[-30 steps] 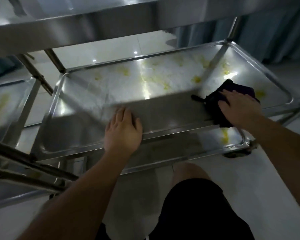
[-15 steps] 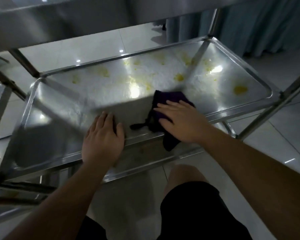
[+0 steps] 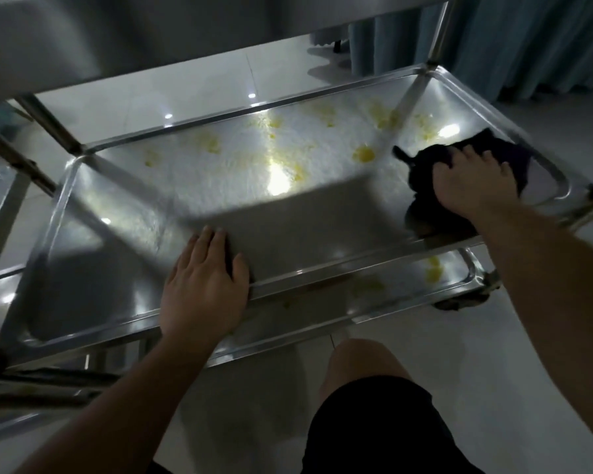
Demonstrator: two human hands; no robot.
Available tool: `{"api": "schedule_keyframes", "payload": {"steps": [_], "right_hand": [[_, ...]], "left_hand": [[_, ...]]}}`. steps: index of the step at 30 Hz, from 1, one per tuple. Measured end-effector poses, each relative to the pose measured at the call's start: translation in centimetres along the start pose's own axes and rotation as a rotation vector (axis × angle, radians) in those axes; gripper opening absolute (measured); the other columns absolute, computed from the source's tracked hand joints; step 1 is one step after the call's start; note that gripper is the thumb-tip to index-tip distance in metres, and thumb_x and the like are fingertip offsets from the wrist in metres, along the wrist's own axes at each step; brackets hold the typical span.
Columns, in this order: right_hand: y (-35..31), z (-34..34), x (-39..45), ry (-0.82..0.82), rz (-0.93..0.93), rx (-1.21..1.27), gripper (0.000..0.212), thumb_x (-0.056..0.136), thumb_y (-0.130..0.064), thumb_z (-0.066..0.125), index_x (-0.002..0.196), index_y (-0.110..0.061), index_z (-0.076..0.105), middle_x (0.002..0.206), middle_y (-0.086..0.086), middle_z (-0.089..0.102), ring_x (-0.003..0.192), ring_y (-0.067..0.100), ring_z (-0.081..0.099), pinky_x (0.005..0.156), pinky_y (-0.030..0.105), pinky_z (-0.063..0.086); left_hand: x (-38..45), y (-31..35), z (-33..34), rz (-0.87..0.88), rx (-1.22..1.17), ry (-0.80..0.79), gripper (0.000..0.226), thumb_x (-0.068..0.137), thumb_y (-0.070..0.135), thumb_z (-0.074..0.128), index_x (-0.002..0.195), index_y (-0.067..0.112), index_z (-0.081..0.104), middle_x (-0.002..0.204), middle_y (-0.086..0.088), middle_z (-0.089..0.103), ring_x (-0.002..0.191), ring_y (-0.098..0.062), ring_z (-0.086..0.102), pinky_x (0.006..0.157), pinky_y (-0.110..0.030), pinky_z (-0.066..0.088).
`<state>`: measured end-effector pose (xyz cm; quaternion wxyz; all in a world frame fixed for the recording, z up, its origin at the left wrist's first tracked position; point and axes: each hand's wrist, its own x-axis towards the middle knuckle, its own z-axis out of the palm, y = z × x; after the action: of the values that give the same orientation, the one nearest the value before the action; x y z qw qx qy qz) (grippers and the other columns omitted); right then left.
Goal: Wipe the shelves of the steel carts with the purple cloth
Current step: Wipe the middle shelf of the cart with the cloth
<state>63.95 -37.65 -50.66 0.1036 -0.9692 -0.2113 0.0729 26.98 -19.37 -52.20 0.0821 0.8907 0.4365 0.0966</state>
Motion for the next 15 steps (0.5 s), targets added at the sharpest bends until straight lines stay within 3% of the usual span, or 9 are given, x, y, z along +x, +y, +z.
{"api": "schedule_keyframes", "payload": {"steps": [4,8,11,13,15], "right_hand": [[-12.3,3.3,-5.2,-0.028,-0.41,-0.051,0.061,0.099,-0.046,0.025,0.153,-0.023,0.043,0.162,0.0,0.04,0.147,0.029,0.035,0.121,0.053,0.023],[-21.9,6.6,-9.6,-0.197,-0.811,-0.017,0.061,0.104,-0.05,0.022,0.163,-0.036,0.03,0.171,-0.017,0.021,0.158,0.015,0.015,0.126,0.043,0.002],[-22.3,6.4,-8.7,-0.201,-0.896,-0.021,0.06,0.103,-0.052,0.023,0.16,-0.039,0.034,0.168,-0.018,0.027,0.156,0.012,0.02,0.126,0.04,0.006],[-19.5,5.5,-6.7,-0.087,-0.858,-0.008,0.057,0.099,-0.049,0.031,0.151,-0.036,0.049,0.156,-0.008,0.05,0.143,0.023,0.044,0.118,0.045,0.029],[-14.9,4.0,-3.2,0.042,-0.673,0.001,0.05,0.097,-0.046,0.037,0.14,-0.032,0.058,0.139,0.008,0.062,0.123,0.037,0.059,0.106,0.048,0.044]], "left_hand": [[0.0,0.2,0.1,-0.002,-0.004,-0.004,0.064,0.108,0.046,0.03,0.163,0.015,0.038,0.172,-0.006,0.031,0.16,-0.022,0.023,0.131,-0.039,0.015],[0.2,0.0,0.1,0.018,0.006,-0.025,0.076,0.099,0.05,0.021,0.165,0.015,0.033,0.172,-0.007,0.03,0.16,-0.021,0.023,0.131,-0.039,0.017],[0.2,-0.4,0.2,0.018,-0.001,-0.017,0.078,0.097,0.052,0.021,0.165,0.017,0.034,0.172,-0.005,0.031,0.16,-0.02,0.024,0.13,-0.038,0.019],[0.1,-0.4,0.2,0.014,-0.005,0.0,0.079,0.096,0.053,0.021,0.163,0.016,0.039,0.171,-0.005,0.034,0.159,-0.02,0.026,0.129,-0.038,0.019],[0.1,-0.4,0.3,0.004,0.0,-0.008,0.078,0.096,0.054,0.023,0.163,0.017,0.039,0.172,-0.003,0.032,0.159,-0.019,0.025,0.129,-0.036,0.017]]}}
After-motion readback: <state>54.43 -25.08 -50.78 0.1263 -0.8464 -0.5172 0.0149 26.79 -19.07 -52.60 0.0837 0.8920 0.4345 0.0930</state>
